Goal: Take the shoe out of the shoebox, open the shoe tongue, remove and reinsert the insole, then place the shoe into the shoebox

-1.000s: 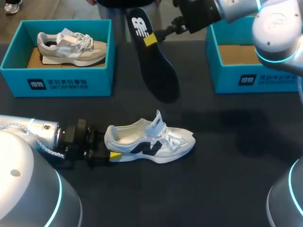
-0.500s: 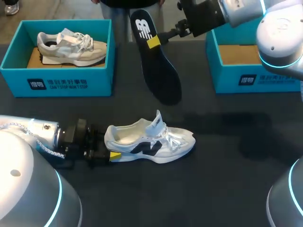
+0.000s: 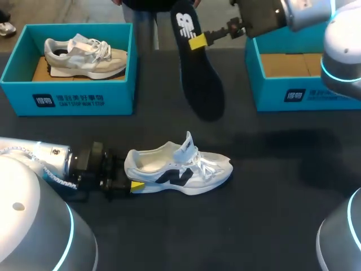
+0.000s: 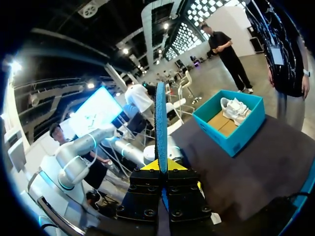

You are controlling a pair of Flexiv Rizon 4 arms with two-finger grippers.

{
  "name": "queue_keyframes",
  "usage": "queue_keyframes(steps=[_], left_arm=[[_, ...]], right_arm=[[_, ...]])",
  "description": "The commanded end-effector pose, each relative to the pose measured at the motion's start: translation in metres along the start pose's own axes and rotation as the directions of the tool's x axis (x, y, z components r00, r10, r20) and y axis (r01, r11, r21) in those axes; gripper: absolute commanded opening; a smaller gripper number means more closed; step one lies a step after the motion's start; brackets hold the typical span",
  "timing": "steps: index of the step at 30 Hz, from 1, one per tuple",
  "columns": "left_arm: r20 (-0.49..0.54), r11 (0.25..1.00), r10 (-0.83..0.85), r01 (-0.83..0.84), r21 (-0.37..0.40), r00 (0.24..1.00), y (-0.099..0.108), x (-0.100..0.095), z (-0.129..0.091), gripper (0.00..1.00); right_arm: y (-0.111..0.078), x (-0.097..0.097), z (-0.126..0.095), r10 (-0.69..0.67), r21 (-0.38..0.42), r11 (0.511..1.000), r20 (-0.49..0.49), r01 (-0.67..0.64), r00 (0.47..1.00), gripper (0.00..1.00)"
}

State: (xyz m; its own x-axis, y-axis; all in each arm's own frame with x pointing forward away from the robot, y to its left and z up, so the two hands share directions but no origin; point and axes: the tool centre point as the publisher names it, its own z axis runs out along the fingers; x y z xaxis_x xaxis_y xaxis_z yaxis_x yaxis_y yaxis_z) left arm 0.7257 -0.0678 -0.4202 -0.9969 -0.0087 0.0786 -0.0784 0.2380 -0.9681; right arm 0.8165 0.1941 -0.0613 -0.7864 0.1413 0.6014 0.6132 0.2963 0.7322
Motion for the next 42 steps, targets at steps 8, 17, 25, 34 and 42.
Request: queue_keyframes(steps=[8,17,25,34,42], left_arm=[[0.003,1.000,0.000,0.000,0.000,1.000,0.003,-0.001,0.002,0.00],[0.003,1.000,0.000,0.000,0.000,1.000,0.003,-0.001,0.002,0.00],[0.003,1.000,0.000,0.000,0.000,1.000,0.003,-0.001,0.002,0.00],[0.003,1.000,0.000,0.000,0.000,1.000,0.003,-0.001,0.002,0.00],[0.003,1.000,0.000,0.000,0.000,1.000,0.003,-0.001,0.002,0.00]], right_arm=[[-0.004,0.049,-0.046,0.013,-0.093,0.995,-0.052,-0.017,0.999,0.00],[-0.006,0.101,-0.069,0.040,-0.155,0.986,-0.091,-0.053,0.995,0.00],[-0.011,0.124,-0.075,0.110,-0.133,0.984,-0.099,-0.123,0.989,0.00],[-0.022,0.151,-0.068,0.138,-0.113,0.982,-0.107,-0.150,0.985,0.00],[-0.035,0.173,-0.066,0.131,-0.120,0.982,-0.103,-0.143,0.986,0.00]])
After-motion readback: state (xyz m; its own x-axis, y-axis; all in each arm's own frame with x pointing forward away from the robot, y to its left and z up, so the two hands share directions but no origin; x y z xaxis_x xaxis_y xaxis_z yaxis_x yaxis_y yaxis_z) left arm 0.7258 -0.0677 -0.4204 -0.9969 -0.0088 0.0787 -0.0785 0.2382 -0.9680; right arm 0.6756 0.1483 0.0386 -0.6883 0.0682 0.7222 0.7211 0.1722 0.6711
